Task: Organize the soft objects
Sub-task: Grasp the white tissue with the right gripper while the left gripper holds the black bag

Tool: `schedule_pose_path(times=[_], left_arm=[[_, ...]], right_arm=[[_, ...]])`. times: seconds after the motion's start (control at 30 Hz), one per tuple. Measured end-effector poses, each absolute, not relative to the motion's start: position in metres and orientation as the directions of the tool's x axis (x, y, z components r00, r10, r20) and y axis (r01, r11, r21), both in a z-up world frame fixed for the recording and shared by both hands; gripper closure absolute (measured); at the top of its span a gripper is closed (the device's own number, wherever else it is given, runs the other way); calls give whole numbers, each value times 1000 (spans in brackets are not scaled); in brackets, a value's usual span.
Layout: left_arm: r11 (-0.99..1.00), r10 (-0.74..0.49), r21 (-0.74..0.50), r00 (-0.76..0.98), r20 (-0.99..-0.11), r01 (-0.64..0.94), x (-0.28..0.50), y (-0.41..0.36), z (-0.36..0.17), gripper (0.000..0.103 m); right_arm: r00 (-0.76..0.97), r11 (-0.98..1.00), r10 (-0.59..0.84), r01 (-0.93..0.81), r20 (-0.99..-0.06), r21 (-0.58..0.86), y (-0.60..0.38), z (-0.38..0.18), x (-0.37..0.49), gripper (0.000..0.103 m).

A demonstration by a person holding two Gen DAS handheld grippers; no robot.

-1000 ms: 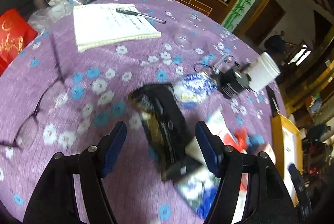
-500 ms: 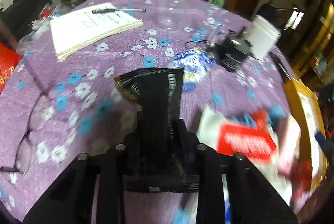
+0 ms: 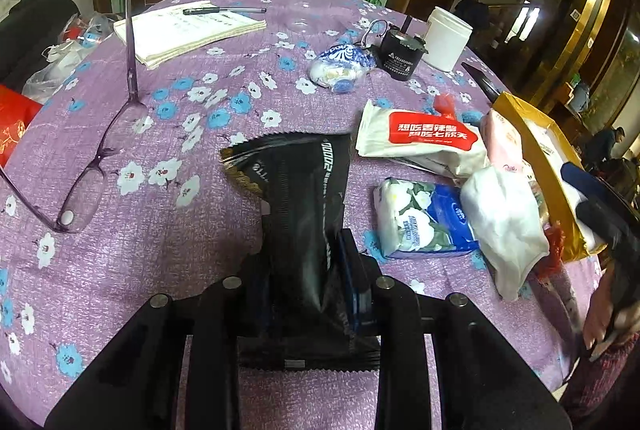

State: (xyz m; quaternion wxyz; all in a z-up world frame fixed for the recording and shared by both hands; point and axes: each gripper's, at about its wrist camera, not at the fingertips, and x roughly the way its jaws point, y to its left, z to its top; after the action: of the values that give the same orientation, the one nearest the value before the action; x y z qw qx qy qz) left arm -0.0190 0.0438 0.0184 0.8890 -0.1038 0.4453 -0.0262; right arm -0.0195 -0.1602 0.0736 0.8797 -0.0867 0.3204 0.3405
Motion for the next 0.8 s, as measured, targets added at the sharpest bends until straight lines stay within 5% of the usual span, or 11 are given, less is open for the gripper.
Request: schedule_pose_path(times=[0.07, 0.17, 0.23, 0.5, 0.8], left_arm=[[980, -130, -194, 605, -785, -40, -19, 41, 18, 78], [985, -116, -172, 610, -784, -33, -22, 38, 16, 78], [986, -109, -163, 613, -782, -33, -23, 37, 16, 78], [985, -126, -172, 651, -749, -7, -27, 31, 26, 82], [989, -138, -130, 706, -695, 65, -33, -3, 49, 82]], right_arm=[[588, 760, 473, -649, -656, -35, -143, 64, -21, 30], [583, 740, 399, -660, -708, -127, -123, 44, -18, 55], [570, 725, 370, -671, -733, -156, -115, 29, -18, 96], [618, 768, 543, -639, -568, 39, -160, 59, -18, 96], [638, 782, 596, -600, -486, 172, -187, 70, -8, 96]])
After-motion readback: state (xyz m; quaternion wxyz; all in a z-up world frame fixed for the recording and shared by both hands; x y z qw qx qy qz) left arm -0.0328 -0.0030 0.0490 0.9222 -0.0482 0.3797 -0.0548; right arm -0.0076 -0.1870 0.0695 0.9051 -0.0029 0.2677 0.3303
